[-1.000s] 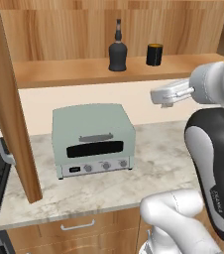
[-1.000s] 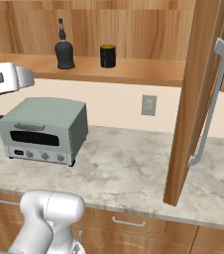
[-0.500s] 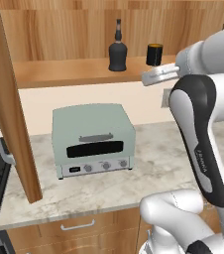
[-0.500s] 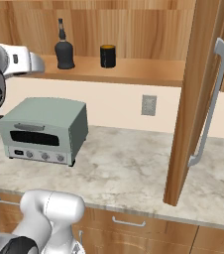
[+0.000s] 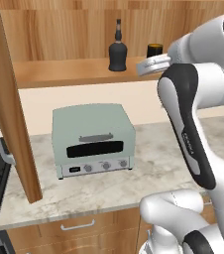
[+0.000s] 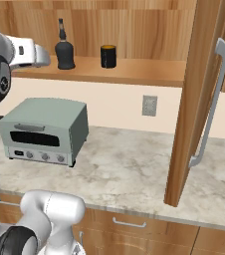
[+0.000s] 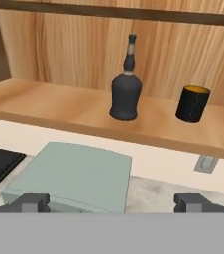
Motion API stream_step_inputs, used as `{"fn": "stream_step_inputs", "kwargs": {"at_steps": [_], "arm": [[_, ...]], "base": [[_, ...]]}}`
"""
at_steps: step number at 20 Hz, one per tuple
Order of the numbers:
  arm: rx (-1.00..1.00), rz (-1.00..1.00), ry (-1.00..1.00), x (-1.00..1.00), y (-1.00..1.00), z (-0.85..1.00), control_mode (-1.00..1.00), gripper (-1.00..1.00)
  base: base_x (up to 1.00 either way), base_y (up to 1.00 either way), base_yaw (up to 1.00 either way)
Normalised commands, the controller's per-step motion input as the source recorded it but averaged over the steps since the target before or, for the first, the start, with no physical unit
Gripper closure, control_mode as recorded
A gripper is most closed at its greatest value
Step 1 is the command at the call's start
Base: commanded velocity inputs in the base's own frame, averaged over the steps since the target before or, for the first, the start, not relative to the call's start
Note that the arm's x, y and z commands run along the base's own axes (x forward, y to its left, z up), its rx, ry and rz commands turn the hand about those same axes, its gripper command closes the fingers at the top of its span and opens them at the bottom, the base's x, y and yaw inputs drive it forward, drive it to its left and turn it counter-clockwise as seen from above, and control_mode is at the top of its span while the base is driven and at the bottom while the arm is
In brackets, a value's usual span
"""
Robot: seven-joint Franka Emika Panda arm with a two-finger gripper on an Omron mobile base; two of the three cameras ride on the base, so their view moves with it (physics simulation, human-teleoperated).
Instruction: Open the cabinet directly in front. Then move the liquor and the mug to the dining counter with the candle on it.
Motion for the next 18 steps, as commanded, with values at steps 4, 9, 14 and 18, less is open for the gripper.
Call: {"fn": "stream_step_inputs", "kwargs": {"at_steps": [4, 9, 14, 18], "arm": [[0.0, -0.24, -0.14, 0.0, 0.0, 0.17, -1.0, -1.0], [0.0, -0.07, -0.04, 0.0, 0.0, 0.03, -1.0, -1.0], [0.05, 0.0, 0.02, 0.33, 0.0, 0.21, -1.0, -1.0], [0.06, -0.01, 0.0, 0.45, 0.0, 0.31, -1.0, -1.0]], "base": [[0.0, 0.0, 0.0], [0.0, 0.0, 0.0], [0.0, 0.0, 0.0], [0.0, 0.0, 0.0]]}}
